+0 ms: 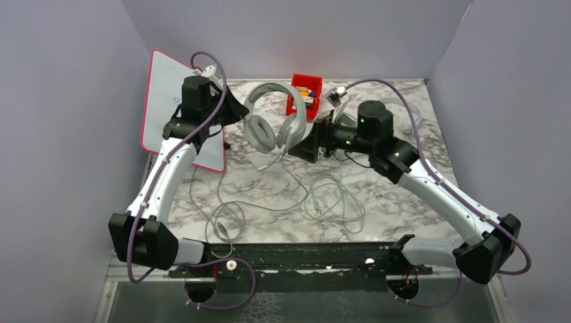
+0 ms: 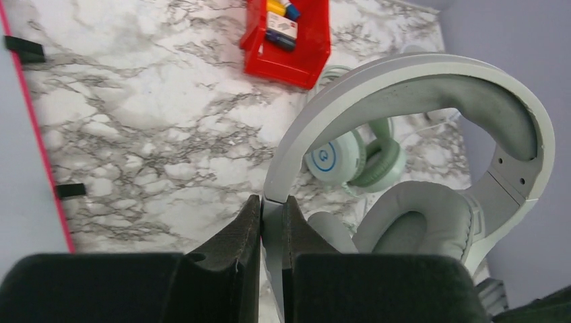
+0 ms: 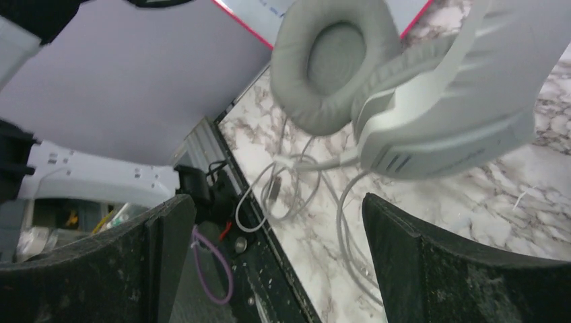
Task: Wrap the headphones
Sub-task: Pick up the headphones from the center of the board.
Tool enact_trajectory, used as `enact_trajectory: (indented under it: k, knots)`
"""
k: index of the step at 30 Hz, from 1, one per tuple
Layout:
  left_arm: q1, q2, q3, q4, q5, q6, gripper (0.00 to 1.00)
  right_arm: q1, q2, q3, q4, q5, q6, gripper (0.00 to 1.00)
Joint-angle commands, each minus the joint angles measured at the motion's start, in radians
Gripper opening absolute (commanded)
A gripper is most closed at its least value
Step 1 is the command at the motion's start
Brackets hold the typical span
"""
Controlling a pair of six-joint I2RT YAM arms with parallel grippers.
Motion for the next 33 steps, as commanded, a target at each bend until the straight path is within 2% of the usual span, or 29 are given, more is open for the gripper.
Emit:
enact_trajectory:
  k: [1, 3, 5, 9, 13, 16, 19, 21, 25, 26, 28, 29, 31, 33]
  knots:
    - [-0.003, -0.086, -0.064, 0.156, 0.137, -0.156, 0.0, 0.077, 0.035, 0.057, 0.113, 0.286, 0.049, 0.97]
    - [-0.003, -0.107, -0.086, 0.159, 0.146, -0.159, 0.0, 0.095, 0.016, 0.043, 0.116, 0.424, 0.036, 0.94]
    - [-0.003, -0.118, -0.102, 0.158, 0.162, -0.158, 0.0, 0.097, -0.006, 0.01, 0.156, 0.465, 0.012, 0.94]
    - [-0.003, -0.138, -0.132, 0.164, 0.189, -0.167, 0.0, 0.097, 0.013, 0.058, 0.067, 0.572, -0.047, 0.99]
    - [-0.003, -0.165, -0.19, 0.21, 0.228, -0.207, 0.0, 0.097, 0.025, 0.057, 0.126, 0.551, -0.073, 0.98]
    - [-0.003, -0.177, -0.233, 0.262, 0.27, -0.248, 0.0, 0.097, 0.062, 0.069, 0.154, 0.543, -0.071, 0.86]
    - [-0.003, -0.182, -0.259, 0.287, 0.289, -0.274, 0.0, 0.097, 0.108, 0.099, 0.164, 0.524, -0.067, 0.66]
    - [-0.003, -0.186, -0.268, 0.299, 0.29, -0.282, 0.0, 0.097, 0.13, 0.11, 0.172, 0.484, -0.065, 0.62]
    - [-0.003, -0.19, -0.279, 0.306, 0.293, -0.283, 0.0, 0.098, 0.131, 0.104, 0.189, 0.499, -0.057, 0.54]
    - [-0.003, -0.192, -0.282, 0.305, 0.292, -0.279, 0.0, 0.097, 0.126, 0.102, 0.191, 0.509, -0.047, 0.48]
    - [-0.003, -0.196, -0.287, 0.298, 0.299, -0.265, 0.0, 0.096, 0.111, 0.095, 0.194, 0.516, -0.048, 0.19]
    - [-0.002, -0.197, -0.287, 0.287, 0.302, -0.252, 0.03, 0.092, 0.1, 0.089, 0.194, 0.519, -0.053, 0.1]
    - [-0.002, -0.203, -0.286, 0.263, 0.307, -0.215, 0.25, 0.07, 0.083, 0.084, 0.199, 0.5, -0.081, 0.02]
    - [-0.002, -0.214, -0.289, 0.243, 0.317, -0.147, 0.56, 0.014, 0.076, 0.086, 0.212, 0.319, -0.129, 0.01]
